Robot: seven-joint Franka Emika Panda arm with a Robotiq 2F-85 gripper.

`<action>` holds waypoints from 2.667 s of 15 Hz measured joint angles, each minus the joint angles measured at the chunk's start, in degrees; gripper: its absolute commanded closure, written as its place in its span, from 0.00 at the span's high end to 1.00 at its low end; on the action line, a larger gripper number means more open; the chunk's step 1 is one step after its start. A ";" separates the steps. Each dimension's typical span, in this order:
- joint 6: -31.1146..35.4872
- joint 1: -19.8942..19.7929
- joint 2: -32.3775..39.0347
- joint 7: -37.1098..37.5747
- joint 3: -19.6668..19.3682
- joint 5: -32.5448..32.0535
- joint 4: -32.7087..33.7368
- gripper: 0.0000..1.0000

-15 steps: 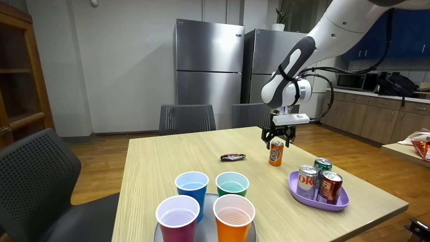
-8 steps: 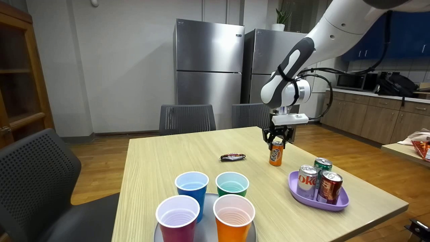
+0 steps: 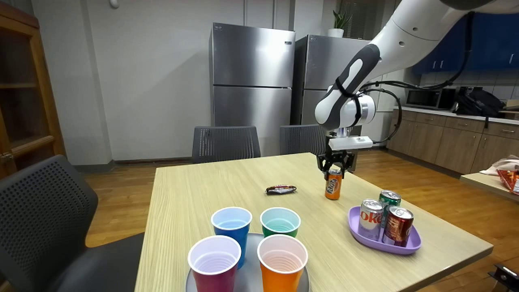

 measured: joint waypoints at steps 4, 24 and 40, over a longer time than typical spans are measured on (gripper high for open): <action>0.01 -1.26 -1.74 -4.37 1.59 0.22 -0.79 0.39; 1.21 -5.95 -19.56 -29.69 6.38 0.52 -23.03 0.39; 5.81 -6.76 -24.26 -40.16 6.48 0.04 -33.29 0.39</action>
